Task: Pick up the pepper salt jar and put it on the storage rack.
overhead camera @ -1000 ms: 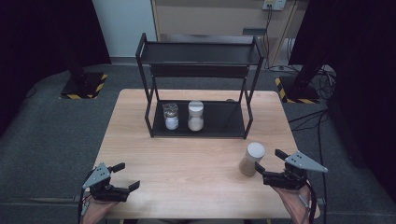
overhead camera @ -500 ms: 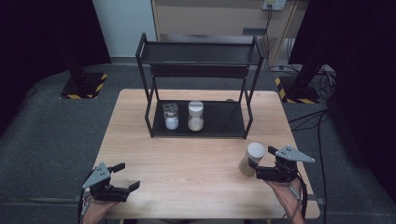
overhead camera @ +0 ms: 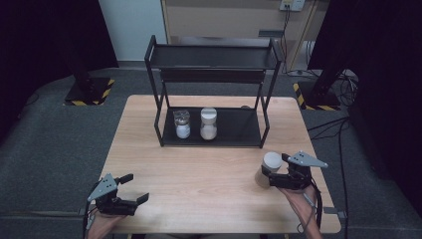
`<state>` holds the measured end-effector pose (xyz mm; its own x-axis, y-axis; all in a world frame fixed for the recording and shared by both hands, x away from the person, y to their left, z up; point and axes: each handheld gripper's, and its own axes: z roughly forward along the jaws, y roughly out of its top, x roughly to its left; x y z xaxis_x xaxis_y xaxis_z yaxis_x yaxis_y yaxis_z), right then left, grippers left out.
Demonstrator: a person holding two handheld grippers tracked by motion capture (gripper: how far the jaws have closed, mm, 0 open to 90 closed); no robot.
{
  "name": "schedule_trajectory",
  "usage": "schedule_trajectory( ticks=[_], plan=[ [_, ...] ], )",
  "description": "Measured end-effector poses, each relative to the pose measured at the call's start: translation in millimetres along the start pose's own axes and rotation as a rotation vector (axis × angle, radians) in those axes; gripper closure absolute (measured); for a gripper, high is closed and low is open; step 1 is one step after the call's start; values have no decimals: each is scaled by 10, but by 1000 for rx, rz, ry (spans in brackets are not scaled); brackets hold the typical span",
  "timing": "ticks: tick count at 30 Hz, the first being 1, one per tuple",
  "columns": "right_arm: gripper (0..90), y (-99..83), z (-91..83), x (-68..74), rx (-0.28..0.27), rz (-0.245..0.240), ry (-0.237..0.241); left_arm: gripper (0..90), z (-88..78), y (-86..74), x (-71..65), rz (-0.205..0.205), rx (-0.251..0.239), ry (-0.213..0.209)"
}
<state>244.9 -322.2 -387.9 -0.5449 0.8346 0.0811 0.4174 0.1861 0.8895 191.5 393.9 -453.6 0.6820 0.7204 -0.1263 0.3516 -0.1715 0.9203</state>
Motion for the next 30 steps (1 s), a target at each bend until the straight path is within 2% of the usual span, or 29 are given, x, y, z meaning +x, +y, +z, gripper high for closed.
schedule_trajectory(
  ticks=[6, 13, 21, 30],
  plan=[
    [156, 12, 99, -20, 23, -5, -2, 16, 1, 1, 2, 0, 0, -1],
    [329, -30, 150, -28, 16, -20, -12, 16, -2, 4, -6, 1, 2, 3],
    [334, -12, 164, 19, 18, -33, -26, 16, 8, 12, -12, 5, 6, 2],
    [335, 72, 187, 48, 20, -46, -17, 16, 5, 10, -9, 5, 5, 2]
  ],
)
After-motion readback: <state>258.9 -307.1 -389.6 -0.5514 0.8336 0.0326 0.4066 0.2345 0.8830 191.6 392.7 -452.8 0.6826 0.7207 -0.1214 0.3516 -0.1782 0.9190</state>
